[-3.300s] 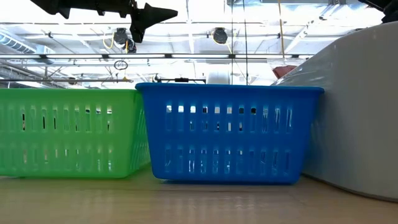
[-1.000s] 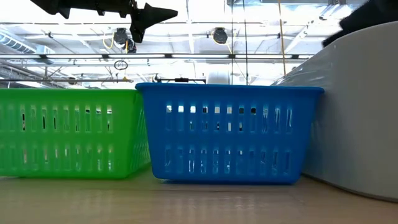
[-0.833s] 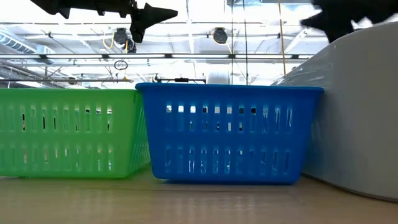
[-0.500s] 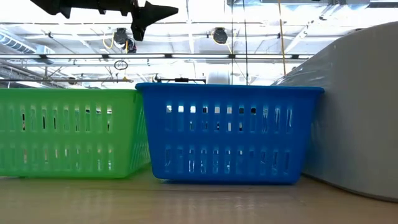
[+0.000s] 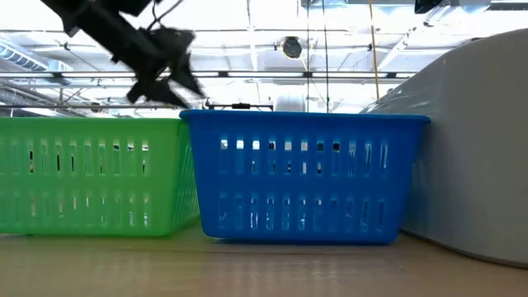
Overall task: Pick & Place Food Item
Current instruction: Put the light blue doughnut into the blue bin
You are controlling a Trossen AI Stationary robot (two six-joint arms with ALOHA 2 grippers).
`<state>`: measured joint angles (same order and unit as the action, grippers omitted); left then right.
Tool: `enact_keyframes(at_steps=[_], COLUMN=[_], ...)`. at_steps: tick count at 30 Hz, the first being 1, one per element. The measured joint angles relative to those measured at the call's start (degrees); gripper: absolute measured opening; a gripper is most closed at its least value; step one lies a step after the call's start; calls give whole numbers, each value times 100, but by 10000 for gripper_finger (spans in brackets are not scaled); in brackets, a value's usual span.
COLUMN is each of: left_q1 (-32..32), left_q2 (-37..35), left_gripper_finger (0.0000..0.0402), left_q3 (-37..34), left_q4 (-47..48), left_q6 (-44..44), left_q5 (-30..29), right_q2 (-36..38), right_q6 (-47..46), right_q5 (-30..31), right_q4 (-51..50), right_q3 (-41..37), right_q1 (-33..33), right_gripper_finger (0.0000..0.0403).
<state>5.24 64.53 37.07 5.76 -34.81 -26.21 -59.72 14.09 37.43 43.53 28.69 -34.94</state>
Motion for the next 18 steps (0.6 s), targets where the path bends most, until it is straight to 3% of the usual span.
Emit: enact_keyframes(at_steps=[5, 8, 12, 18], left_q1=[898, 1361, 1700, 1862], left_q2=[-140, -87, 161, 635], left_gripper_finger=[230, 230, 230, 230], left_q3=[-1, -2, -8, -6], left_q4=[1932, 2894, 3222, 2843], left_q6=[-835, -1154, -1170, -1045], left_q5=[-111, 115, 166, 556], right_q2=[-2, -2, -4, -4], right_q6=[-33, -9, 2, -262], right_q5=[0, 2, 1, -2], right_q4=[-52, -51, -44, -51], right_q3=[0, 0, 0, 0], right_q1=[0, 11, 52, 156], right_gripper_finger=[180, 180, 180, 180])
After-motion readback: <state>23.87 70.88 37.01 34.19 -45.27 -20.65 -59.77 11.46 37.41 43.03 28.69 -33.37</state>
